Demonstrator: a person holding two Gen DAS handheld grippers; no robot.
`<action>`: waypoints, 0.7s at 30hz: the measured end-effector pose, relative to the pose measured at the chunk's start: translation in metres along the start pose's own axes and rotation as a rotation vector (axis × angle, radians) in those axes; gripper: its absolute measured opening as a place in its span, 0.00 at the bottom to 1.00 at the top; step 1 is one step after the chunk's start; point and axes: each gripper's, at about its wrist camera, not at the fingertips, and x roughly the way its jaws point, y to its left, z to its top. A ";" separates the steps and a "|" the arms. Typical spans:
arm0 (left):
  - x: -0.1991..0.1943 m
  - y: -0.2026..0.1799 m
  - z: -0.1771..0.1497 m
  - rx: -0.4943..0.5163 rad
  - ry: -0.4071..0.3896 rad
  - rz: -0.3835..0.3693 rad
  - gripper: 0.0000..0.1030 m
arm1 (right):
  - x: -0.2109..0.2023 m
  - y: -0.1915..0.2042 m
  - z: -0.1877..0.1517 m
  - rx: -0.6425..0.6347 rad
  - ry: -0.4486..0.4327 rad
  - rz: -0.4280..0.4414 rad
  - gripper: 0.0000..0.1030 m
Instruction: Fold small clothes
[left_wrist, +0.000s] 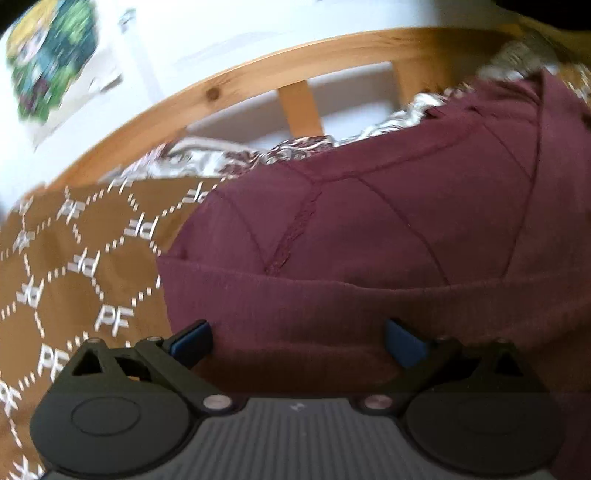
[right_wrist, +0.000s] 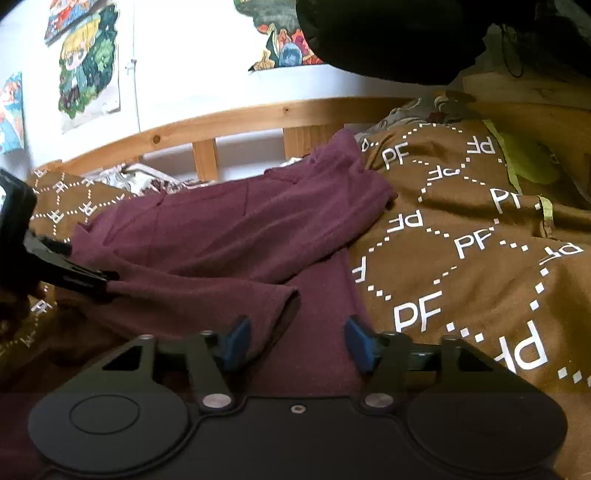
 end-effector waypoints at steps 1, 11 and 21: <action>-0.001 0.002 -0.001 -0.018 0.003 -0.001 0.99 | -0.001 0.000 0.001 0.002 -0.007 0.006 0.72; -0.048 0.002 -0.006 -0.059 -0.112 -0.192 0.99 | -0.014 -0.022 0.030 -0.002 -0.129 0.014 0.95; -0.042 -0.016 -0.019 -0.018 -0.108 -0.293 0.99 | 0.064 -0.044 0.106 -0.143 -0.041 0.036 0.80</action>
